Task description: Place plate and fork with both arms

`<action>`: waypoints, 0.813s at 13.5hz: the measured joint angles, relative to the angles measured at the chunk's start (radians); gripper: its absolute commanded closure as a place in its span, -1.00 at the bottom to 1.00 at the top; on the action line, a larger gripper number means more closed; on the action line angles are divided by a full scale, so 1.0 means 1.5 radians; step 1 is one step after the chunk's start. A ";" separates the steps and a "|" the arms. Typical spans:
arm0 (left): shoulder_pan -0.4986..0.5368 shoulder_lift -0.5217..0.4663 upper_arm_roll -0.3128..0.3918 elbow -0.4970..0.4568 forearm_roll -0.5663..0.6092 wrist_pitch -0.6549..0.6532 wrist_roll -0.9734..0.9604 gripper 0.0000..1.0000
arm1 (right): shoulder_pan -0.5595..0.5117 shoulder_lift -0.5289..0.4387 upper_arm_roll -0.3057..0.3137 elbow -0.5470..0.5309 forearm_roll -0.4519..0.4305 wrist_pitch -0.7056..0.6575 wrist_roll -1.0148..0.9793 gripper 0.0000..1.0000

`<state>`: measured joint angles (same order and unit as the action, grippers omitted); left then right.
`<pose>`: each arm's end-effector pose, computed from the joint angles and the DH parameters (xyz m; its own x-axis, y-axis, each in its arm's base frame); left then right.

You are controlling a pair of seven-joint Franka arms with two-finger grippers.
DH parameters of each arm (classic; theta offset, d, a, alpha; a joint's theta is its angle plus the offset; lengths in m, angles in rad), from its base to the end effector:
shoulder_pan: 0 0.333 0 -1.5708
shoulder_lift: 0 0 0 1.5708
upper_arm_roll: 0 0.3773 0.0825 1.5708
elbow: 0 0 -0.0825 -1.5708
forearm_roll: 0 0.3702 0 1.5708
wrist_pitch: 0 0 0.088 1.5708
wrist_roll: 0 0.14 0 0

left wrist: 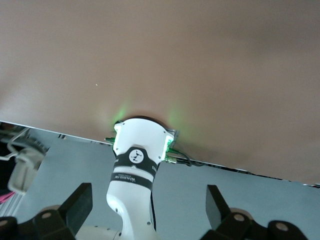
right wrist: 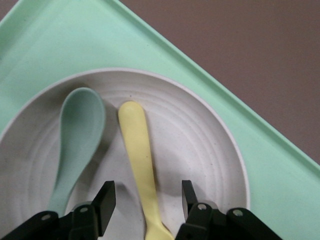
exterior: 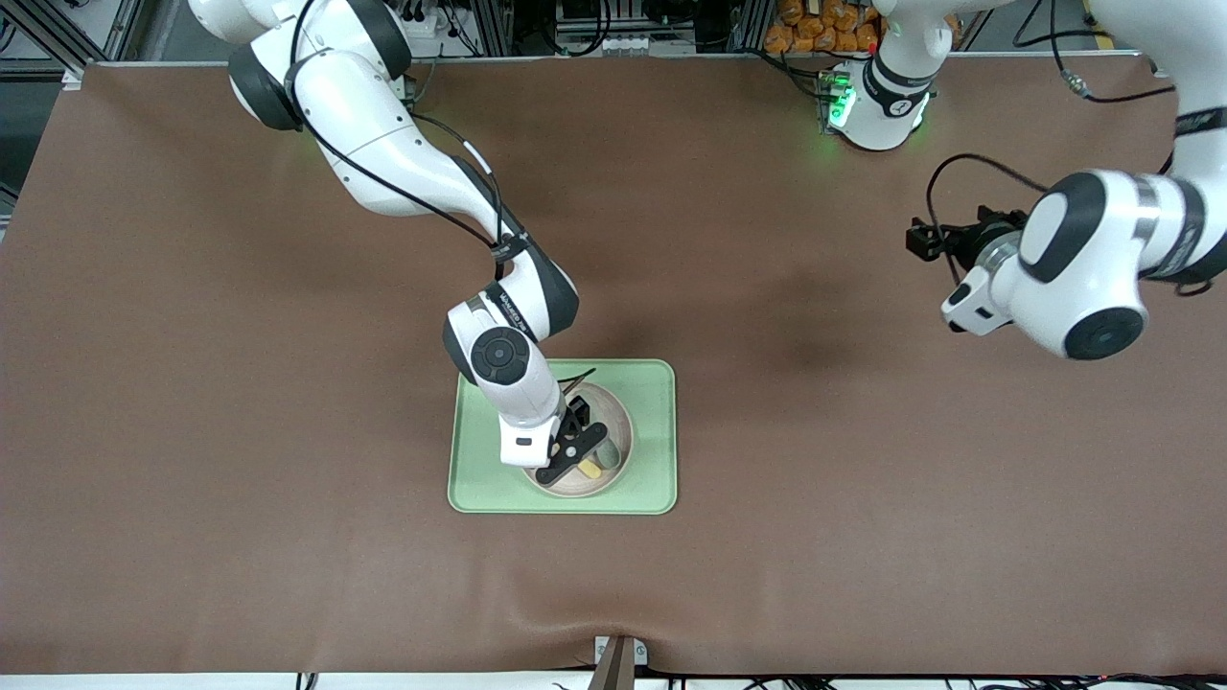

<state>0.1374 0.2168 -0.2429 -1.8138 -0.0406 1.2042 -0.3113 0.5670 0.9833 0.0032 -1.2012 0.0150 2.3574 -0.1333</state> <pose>0.4836 -0.0497 0.4371 0.6662 0.1896 -0.7212 0.1285 -0.9819 -0.1395 0.6910 0.4428 0.2049 0.7579 0.6292 0.1724 0.6376 -0.7703 0.0081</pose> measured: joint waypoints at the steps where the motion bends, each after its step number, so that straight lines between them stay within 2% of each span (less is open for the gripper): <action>1: 0.003 -0.031 0.000 0.000 -0.014 -0.010 0.005 -1.00 | 0.004 0.000 0.000 0.000 -0.001 0.001 0.002 -0.15; 3: 0.002 -0.100 -0.001 0.000 -0.045 -0.031 0.006 -1.00 | 0.007 0.002 0.000 -0.001 -0.012 0.004 0.004 -0.10; 4: 0.001 -0.137 -0.005 0.000 -0.057 -0.039 0.006 -1.00 | 0.007 0.005 -0.002 -0.001 -0.014 0.010 0.005 0.05; 5: 0.000 -0.172 -0.012 0.000 -0.064 -0.044 0.006 -1.00 | 0.007 0.008 -0.003 -0.002 -0.015 0.017 0.005 0.27; 6: -0.001 -0.205 -0.018 0.000 -0.070 -0.046 0.006 -1.00 | 0.007 0.008 -0.003 -0.001 -0.015 0.019 0.005 0.87; 7: -0.003 -0.233 -0.022 0.003 -0.074 -0.046 0.006 -1.00 | 0.007 0.008 -0.003 -0.001 -0.015 0.021 0.005 1.00; 9: -0.004 -0.262 -0.032 0.025 -0.075 -0.045 0.007 -1.00 | 0.007 0.008 -0.002 0.000 -0.015 0.024 0.020 1.00; 11: -0.003 -0.254 -0.034 0.070 -0.075 -0.040 0.008 -1.00 | 0.007 0.007 -0.002 0.000 -0.016 0.023 0.035 1.00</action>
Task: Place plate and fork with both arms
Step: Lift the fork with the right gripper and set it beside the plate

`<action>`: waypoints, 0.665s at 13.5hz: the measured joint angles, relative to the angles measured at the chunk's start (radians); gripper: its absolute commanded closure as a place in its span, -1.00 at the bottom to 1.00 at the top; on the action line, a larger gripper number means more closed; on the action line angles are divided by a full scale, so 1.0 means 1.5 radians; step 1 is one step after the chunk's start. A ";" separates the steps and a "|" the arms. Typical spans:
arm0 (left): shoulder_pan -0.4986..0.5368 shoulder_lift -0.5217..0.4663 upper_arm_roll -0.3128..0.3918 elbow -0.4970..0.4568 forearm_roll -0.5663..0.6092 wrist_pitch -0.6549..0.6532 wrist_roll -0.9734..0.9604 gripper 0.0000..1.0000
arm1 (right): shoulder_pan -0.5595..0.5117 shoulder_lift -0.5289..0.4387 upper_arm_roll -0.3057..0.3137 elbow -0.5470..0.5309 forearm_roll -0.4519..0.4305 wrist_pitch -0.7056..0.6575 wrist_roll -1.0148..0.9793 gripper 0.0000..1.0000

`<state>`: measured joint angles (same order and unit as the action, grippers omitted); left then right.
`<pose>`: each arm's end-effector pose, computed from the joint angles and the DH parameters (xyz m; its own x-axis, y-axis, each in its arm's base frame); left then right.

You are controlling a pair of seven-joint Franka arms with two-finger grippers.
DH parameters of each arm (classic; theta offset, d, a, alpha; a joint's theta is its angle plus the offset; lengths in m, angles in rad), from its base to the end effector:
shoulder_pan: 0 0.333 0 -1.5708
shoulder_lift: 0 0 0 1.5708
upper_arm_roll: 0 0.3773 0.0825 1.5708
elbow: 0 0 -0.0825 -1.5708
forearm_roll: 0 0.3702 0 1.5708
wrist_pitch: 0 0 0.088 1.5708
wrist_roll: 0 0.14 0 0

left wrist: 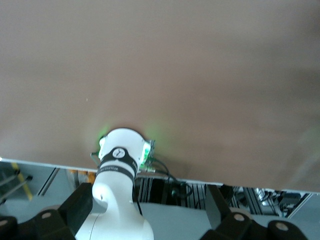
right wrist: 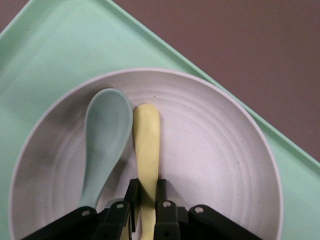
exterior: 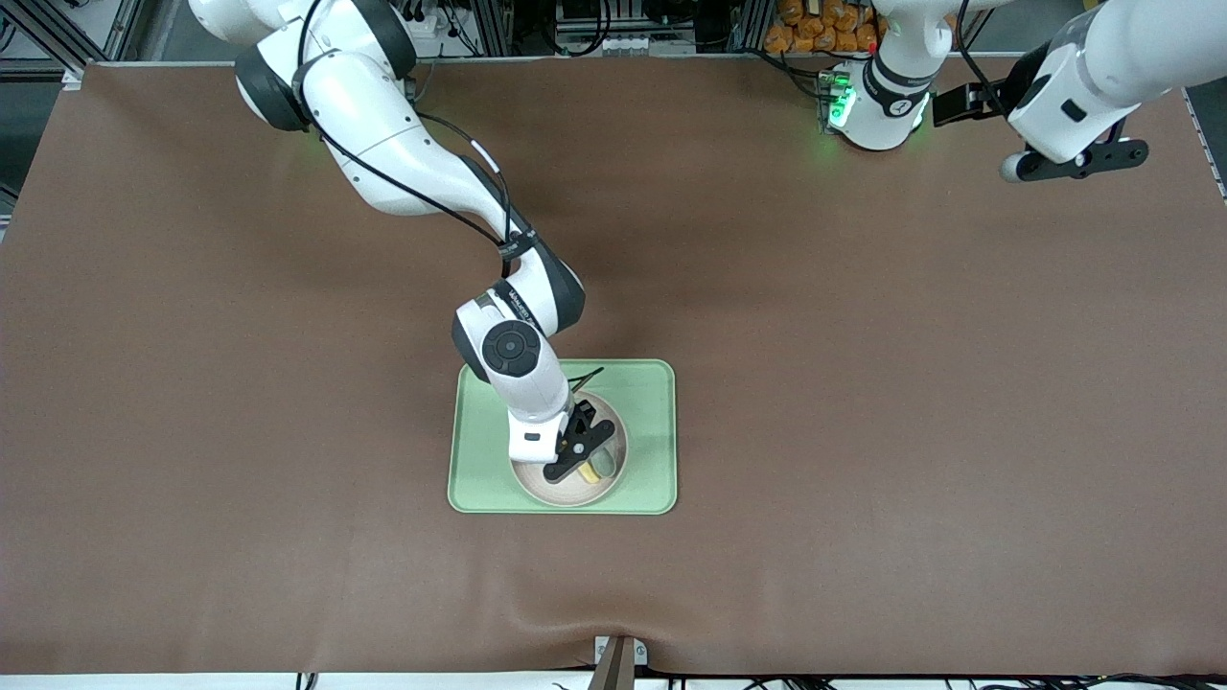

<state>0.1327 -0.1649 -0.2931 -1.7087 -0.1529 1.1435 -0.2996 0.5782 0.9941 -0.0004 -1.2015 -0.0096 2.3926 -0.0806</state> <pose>0.4046 -0.1042 0.6455 0.9065 0.1109 -0.4073 0.1145 -0.9933 -0.0157 0.6899 0.4496 0.1999 0.7705 0.6071 0.1944 0.6150 -0.7881 0.0238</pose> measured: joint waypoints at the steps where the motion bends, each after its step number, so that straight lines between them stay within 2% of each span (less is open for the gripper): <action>1: 0.001 0.011 0.000 0.029 0.000 0.003 0.001 -1.00 | 0.000 0.000 0.000 0.000 0.000 0.000 0.006 1.00; 6: 0.006 0.056 0.007 0.176 0.014 0.018 0.001 -1.00 | -0.001 -0.013 -0.003 0.014 0.000 -0.041 0.044 1.00; 9: 0.002 0.056 0.002 0.218 0.048 0.063 0.028 -1.00 | -0.011 -0.037 -0.006 0.018 0.004 -0.082 0.054 1.00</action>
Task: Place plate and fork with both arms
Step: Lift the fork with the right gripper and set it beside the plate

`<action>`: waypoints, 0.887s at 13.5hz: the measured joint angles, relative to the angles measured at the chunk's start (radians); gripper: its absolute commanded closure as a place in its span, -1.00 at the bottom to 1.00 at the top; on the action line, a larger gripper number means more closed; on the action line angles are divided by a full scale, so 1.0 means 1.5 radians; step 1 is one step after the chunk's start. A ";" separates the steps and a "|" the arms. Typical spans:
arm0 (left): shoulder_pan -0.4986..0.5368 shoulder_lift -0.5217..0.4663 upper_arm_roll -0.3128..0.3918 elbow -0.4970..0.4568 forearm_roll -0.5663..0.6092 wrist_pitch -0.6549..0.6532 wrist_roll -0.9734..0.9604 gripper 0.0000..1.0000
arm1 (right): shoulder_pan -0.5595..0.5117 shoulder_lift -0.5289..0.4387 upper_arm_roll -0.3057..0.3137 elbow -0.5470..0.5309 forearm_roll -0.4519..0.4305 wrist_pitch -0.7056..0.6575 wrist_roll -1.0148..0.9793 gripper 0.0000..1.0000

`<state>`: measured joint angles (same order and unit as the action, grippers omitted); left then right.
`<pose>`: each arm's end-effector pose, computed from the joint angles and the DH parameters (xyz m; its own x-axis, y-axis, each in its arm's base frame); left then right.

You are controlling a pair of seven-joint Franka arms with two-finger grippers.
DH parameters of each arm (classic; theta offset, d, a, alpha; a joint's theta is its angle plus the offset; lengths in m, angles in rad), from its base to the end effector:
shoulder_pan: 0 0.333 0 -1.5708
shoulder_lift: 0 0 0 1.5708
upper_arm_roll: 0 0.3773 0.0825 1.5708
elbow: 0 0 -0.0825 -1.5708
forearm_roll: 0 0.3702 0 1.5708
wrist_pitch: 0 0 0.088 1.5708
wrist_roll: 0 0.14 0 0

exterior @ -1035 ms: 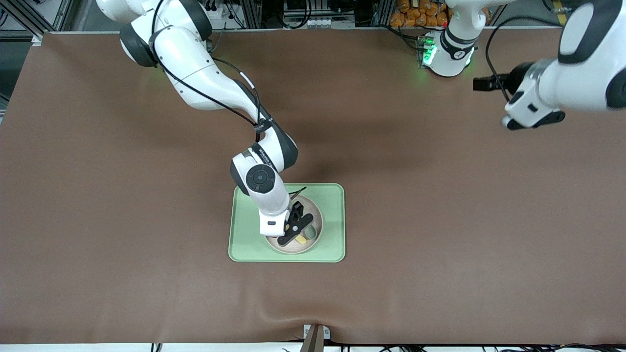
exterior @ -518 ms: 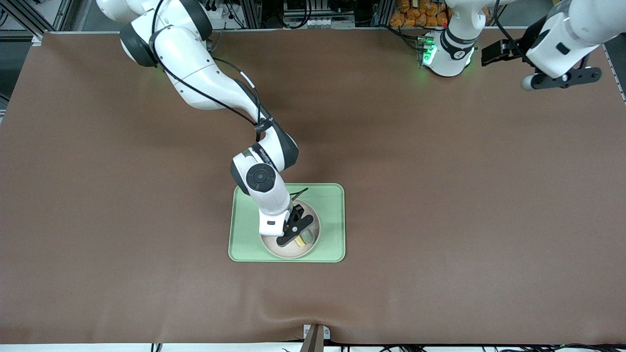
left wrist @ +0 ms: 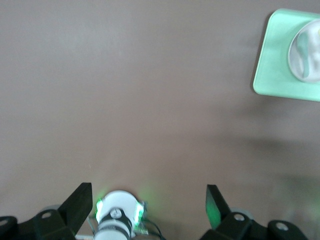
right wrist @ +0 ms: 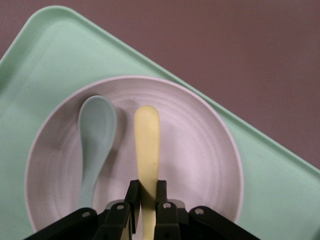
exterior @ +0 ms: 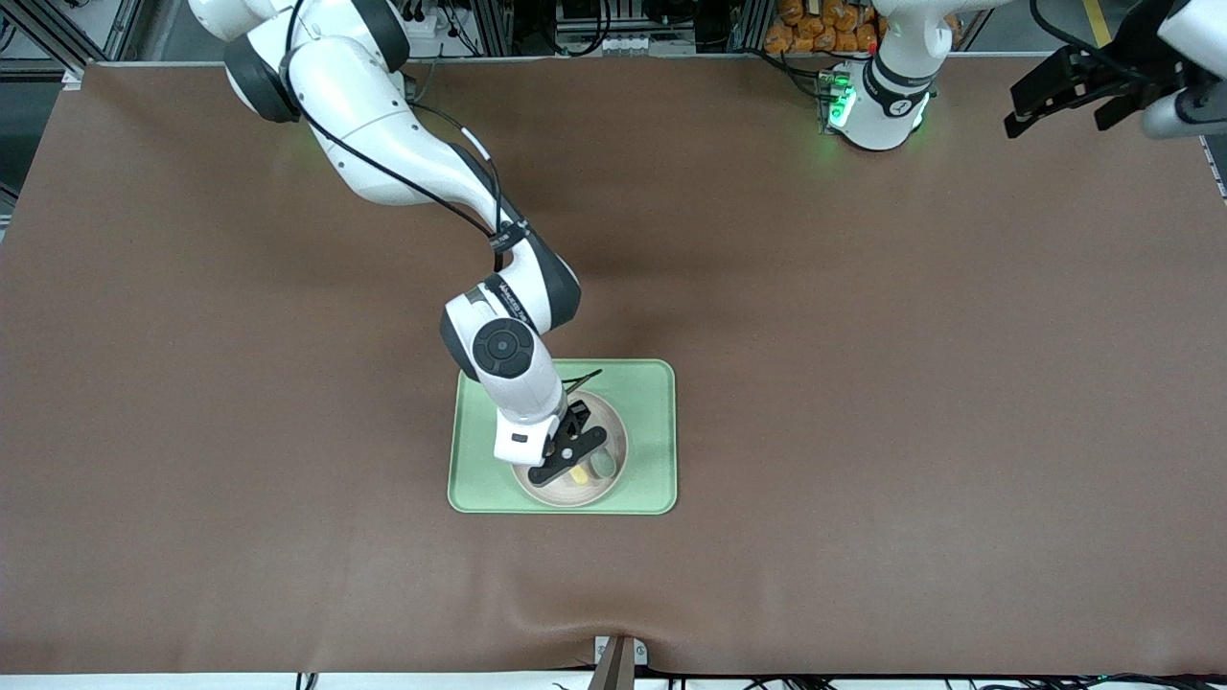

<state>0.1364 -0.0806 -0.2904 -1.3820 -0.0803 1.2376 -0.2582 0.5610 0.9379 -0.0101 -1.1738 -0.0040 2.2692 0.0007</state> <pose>0.4580 -0.0934 0.7470 0.9937 0.0804 -0.0784 0.0834 -0.9959 0.0356 0.6989 0.4322 0.2453 0.8377 0.5231 0.1569 0.5281 -0.8491 0.0115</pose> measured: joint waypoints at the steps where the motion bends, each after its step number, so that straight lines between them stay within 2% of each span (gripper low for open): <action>1: -0.001 0.000 0.000 0.007 0.017 0.014 0.028 -1.00 | -0.010 -0.009 -0.002 0.000 0.003 -0.009 0.007 1.00; 4: -0.001 0.000 0.000 0.015 0.096 0.062 0.128 -1.00 | -0.059 -0.032 -0.003 0.000 0.006 -0.065 0.054 1.00; 6: -0.001 0.002 0.000 0.015 0.160 0.080 0.177 -1.00 | -0.081 -0.034 -0.003 -0.011 0.008 -0.071 0.094 1.00; 9: -0.002 0.028 0.000 0.013 0.227 0.086 0.192 -1.00 | -0.089 -0.044 -0.003 -0.074 0.012 -0.029 0.186 1.00; 12: 0.000 0.090 0.000 0.011 0.282 0.094 0.200 -1.00 | -0.089 -0.075 -0.002 -0.144 0.012 0.010 0.239 1.00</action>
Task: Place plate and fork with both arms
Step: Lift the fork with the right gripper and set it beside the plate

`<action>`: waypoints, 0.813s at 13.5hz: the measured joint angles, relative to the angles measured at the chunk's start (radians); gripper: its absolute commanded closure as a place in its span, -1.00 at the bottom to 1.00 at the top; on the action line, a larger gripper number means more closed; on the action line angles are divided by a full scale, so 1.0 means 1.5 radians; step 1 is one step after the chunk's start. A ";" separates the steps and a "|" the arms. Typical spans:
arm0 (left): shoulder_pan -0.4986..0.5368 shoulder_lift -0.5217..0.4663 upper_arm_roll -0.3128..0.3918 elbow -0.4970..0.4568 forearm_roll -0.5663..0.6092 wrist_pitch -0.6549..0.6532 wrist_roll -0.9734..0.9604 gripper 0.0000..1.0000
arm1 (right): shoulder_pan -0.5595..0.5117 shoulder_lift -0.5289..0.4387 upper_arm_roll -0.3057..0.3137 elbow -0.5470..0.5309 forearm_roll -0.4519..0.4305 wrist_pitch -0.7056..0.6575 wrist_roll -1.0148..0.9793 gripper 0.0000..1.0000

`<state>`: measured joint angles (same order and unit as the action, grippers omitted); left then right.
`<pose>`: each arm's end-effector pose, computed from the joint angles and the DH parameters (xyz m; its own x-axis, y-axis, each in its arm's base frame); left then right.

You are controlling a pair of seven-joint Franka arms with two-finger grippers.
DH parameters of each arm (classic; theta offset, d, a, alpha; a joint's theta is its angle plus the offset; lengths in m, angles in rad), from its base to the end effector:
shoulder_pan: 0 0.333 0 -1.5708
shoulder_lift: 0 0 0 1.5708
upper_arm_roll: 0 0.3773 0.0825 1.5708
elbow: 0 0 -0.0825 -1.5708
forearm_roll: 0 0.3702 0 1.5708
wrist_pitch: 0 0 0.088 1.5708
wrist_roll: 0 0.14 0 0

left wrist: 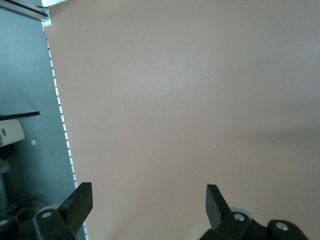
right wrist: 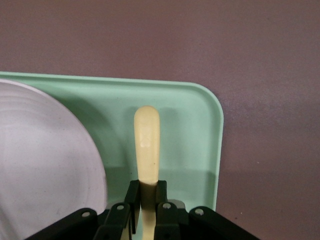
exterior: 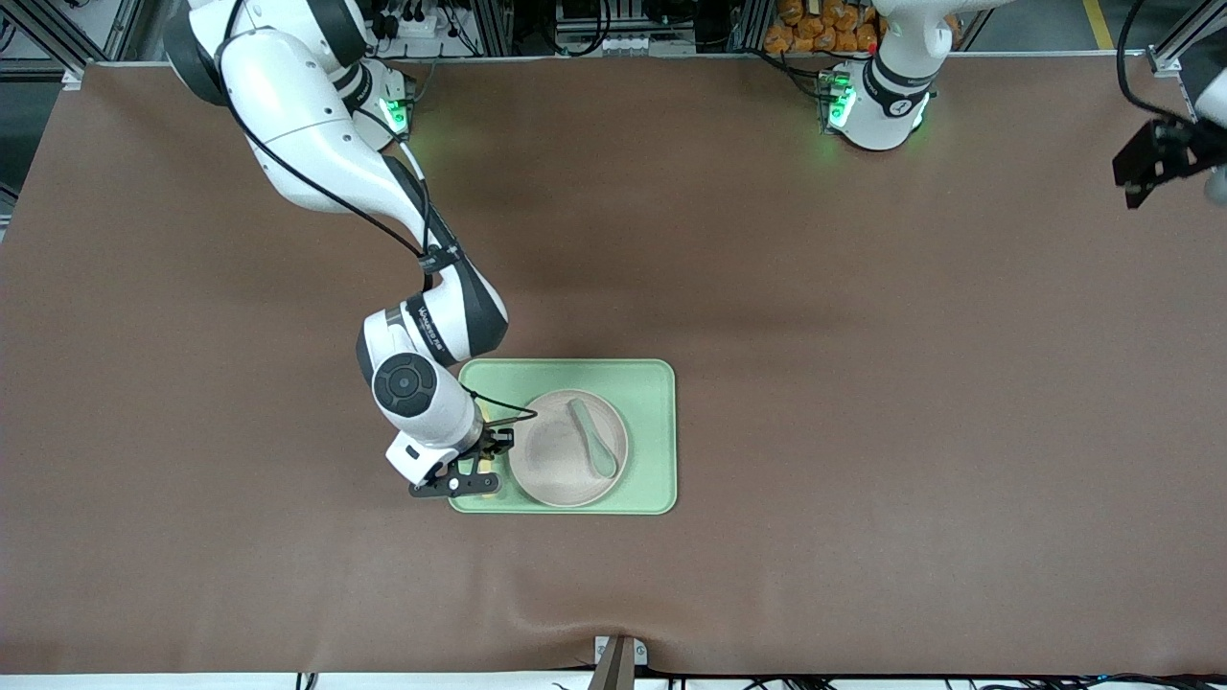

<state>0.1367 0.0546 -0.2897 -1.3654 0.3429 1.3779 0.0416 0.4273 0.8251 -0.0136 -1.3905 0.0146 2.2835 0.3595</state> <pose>0.5389 -0.0245 0.7081 0.9909 -0.1275 -0.0430 -0.1346 -0.9391 -0.3161 0.7092 0.3148 0.2381 0.9968 0.0488 0.0630 0.0505 -0.9984 -0.0255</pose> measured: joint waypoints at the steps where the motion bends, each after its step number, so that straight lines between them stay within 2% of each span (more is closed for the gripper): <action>1: 0.001 0.022 0.000 0.000 0.004 0.005 0.003 -1.00 | 0.000 -0.010 0.000 -0.026 0.000 0.027 0.006 1.00; 3: -0.003 0.062 -0.001 0.000 0.004 0.013 0.005 -1.00 | 0.000 -0.017 0.002 -0.077 0.001 0.099 0.018 0.95; 5: -0.013 0.073 -0.010 0.002 -0.026 0.020 0.004 -1.00 | 0.000 -0.017 0.002 -0.097 0.001 0.122 0.030 -0.75; 6: -0.017 0.072 -0.016 0.004 -0.066 0.020 -0.002 -1.00 | 0.000 -0.019 0.002 -0.098 0.001 0.123 0.031 -1.00; 9: -0.021 0.059 -0.029 0.013 -0.173 0.020 -0.050 -1.00 | 0.000 -0.050 0.003 -0.097 0.001 0.098 0.032 -1.00; 11: -0.021 0.046 -0.035 0.014 -0.204 0.020 -0.071 -1.00 | -0.002 -0.091 0.003 -0.091 0.001 0.055 0.033 -1.00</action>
<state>0.1050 0.1237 -0.3416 -1.3448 0.0370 1.4072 -0.0646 0.4249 0.6887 -0.0093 -1.5273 0.0158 2.3665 0.4085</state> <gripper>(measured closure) 0.000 0.225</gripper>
